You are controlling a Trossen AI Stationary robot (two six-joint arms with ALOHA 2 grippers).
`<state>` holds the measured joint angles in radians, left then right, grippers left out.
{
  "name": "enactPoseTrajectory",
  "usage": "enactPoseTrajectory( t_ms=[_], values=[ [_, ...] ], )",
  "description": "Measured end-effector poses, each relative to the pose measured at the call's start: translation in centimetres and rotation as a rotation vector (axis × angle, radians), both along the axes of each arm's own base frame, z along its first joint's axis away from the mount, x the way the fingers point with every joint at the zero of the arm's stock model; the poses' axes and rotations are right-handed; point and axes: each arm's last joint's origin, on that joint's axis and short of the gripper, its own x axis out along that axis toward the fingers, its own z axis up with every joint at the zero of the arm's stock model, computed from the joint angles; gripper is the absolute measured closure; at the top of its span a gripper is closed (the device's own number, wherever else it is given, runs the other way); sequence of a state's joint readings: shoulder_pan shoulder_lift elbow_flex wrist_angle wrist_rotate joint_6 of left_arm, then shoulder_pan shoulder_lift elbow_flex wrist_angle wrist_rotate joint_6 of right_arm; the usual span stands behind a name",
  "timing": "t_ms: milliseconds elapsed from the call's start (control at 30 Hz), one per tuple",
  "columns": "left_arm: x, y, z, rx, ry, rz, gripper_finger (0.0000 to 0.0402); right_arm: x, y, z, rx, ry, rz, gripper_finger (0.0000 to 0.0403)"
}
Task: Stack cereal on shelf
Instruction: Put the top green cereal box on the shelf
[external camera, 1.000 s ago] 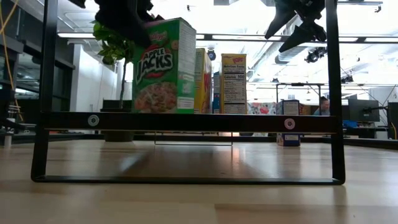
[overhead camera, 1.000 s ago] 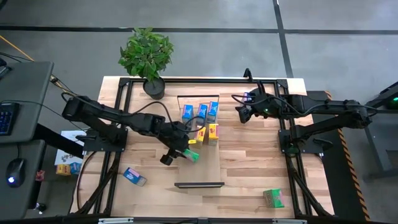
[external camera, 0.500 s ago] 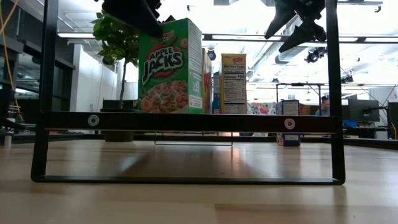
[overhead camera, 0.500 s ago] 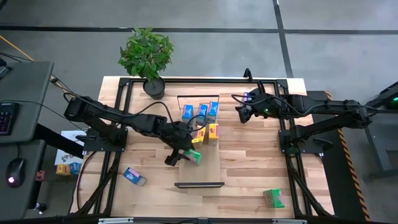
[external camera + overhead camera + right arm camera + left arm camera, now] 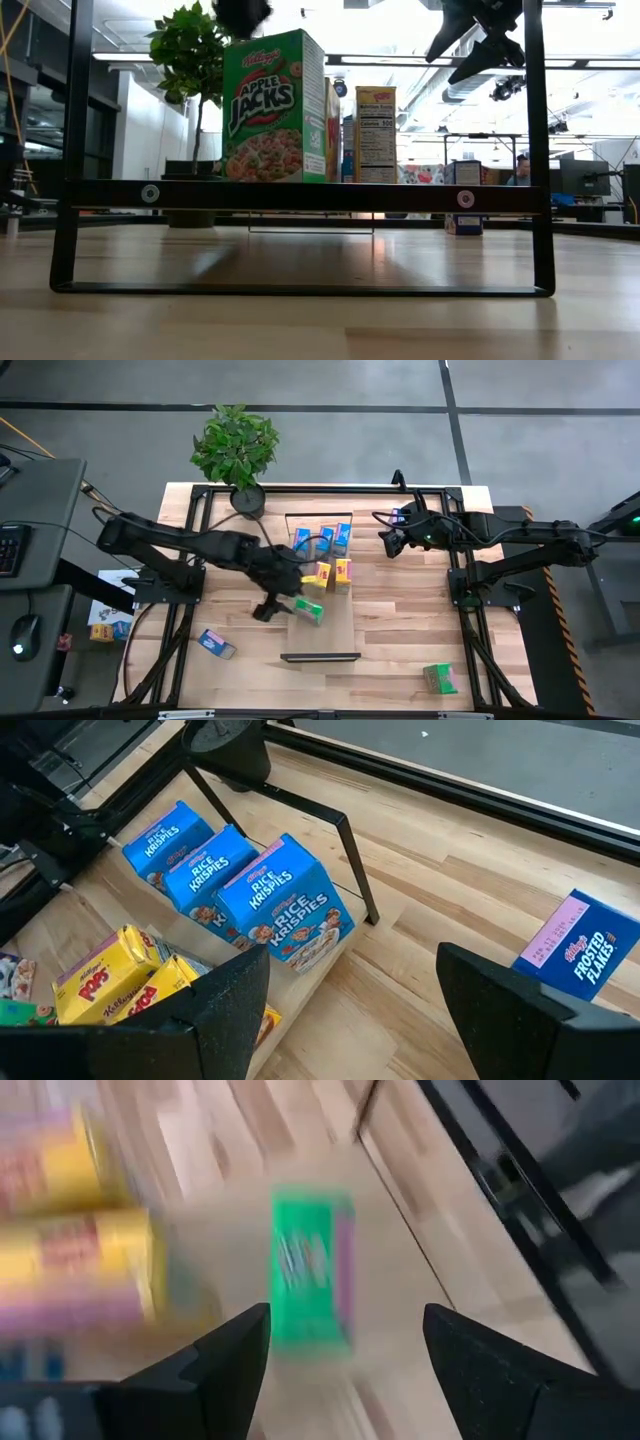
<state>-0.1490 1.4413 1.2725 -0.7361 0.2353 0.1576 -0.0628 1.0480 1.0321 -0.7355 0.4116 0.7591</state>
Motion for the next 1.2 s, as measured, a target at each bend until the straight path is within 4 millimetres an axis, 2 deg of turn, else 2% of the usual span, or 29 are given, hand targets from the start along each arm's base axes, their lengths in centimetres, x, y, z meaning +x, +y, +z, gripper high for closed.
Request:
enactPoseTrajectory(
  t_ms=[100,167,333,367,467,533,667,867,1033,1200],
  values=[
    [-1.4,0.1,0.6,-0.052,0.026,0.062,0.0172,0.0,0.0,0.0,0.001,0.001,0.000,0.0123],
    [-2.5,-0.1,0.1,-0.088,0.052,0.106,0.0209,0.0,0.0,0.0,0.002,-0.005,-0.002,0.0123],
    [-4.1,-1.6,-2.3,-0.264,-0.003,0.202,0.0368,0.0,0.0,0.0,-0.002,0.001,-0.003,0.0123],
    [-4.4,-1.9,-3.1,-0.297,-0.004,0.224,0.0384,0.0,0.0,0.0,-0.002,0.001,-0.003,0.0123],
    [-5.0,-3.2,-5.1,-0.367,-0.002,0.290,0.0389,0.0,0.0,0.0,-0.002,0.003,-0.003,0.0123],
    [-5.6,-3.7,-6.8,-0.353,0.040,0.342,0.0398,0.0,0.0,0.0,-0.003,0.001,-0.004,0.0123],
    [-5.1,-4.5,-8.7,-0.380,0.016,0.417,0.0401,0.3,0.0,-0.3,-0.009,0.018,0.000,0.0123],
    [-2.8,-5.1,-9.8,-0.395,-0.034,0.465,0.0401,1.2,-0.1,-1.2,-0.003,0.072,0.003,0.0123],
    [-2.5,-4.7,-10.8,-0.341,0.013,0.511,0.0401,2.0,0.0,-1.6,0.011,0.075,0.041,0.0123],
    [-2.6,-4.1,-10.4,-0.323,-0.012,0.513,0.0401,2.1,0.0,-1.4,0.017,0.059,0.050,0.0123]
  ],
)
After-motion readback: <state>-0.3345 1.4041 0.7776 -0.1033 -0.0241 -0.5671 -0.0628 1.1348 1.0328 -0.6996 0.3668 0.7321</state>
